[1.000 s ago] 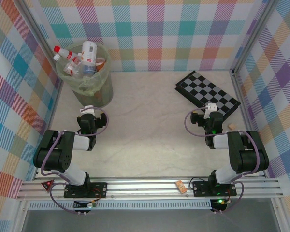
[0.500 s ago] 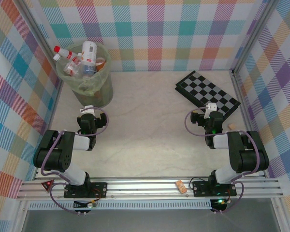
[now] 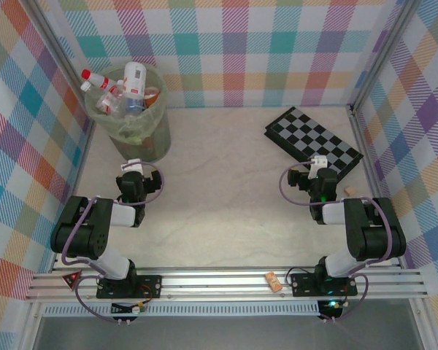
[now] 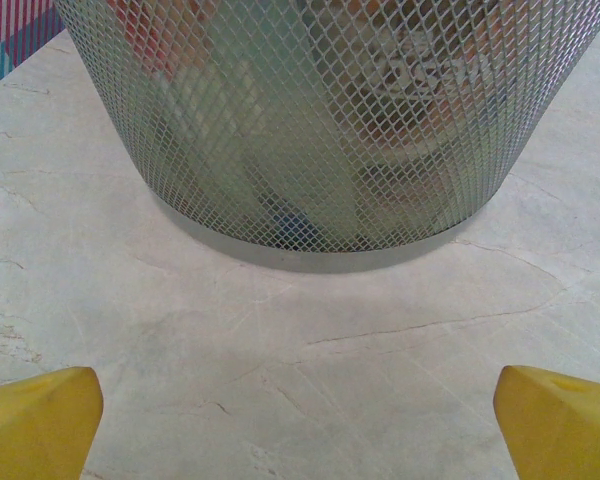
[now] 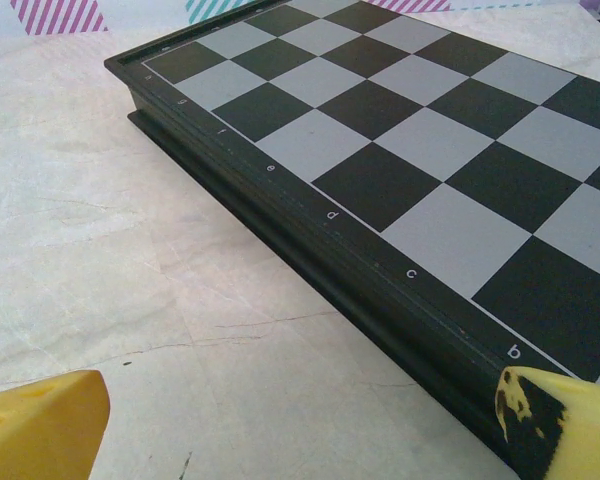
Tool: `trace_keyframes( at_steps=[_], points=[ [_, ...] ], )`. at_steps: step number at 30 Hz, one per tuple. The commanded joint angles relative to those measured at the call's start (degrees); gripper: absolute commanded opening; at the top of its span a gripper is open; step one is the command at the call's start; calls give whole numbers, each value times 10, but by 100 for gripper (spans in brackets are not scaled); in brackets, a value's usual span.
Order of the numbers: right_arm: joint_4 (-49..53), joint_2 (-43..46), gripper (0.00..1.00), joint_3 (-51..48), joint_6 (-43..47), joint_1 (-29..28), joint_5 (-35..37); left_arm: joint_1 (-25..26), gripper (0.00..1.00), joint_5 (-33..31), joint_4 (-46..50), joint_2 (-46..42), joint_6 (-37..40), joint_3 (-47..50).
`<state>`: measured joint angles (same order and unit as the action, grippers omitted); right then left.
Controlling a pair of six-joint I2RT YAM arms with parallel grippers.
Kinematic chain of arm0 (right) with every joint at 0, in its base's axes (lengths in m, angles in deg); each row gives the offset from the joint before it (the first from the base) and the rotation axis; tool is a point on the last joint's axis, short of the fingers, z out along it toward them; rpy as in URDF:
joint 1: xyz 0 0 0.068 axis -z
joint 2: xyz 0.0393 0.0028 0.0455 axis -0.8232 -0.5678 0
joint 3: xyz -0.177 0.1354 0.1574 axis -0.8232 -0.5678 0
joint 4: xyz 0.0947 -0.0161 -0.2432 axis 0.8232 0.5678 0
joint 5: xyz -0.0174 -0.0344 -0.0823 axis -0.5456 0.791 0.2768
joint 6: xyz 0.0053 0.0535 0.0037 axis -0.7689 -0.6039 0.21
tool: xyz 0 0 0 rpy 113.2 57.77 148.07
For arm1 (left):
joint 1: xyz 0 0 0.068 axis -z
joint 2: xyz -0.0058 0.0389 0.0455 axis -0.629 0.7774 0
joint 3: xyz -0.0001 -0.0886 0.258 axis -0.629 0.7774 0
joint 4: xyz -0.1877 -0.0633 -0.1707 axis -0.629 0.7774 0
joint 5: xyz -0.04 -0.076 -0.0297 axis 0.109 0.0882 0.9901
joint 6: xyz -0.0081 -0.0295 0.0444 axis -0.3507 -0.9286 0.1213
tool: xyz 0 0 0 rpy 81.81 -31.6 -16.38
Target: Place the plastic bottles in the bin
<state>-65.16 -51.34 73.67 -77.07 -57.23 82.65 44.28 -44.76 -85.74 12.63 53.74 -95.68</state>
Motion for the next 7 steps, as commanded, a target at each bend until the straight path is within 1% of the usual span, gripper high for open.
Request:
trace_keyframes(
  at_steps=[1,7],
  points=[
    [-2,0,99,15,-7,3,-11,4,100,-6,-22,2,6,-5],
    [-4,1,99,14,-8,4,-11,4,100,-7,-22,2,6,-5]
  ],
)
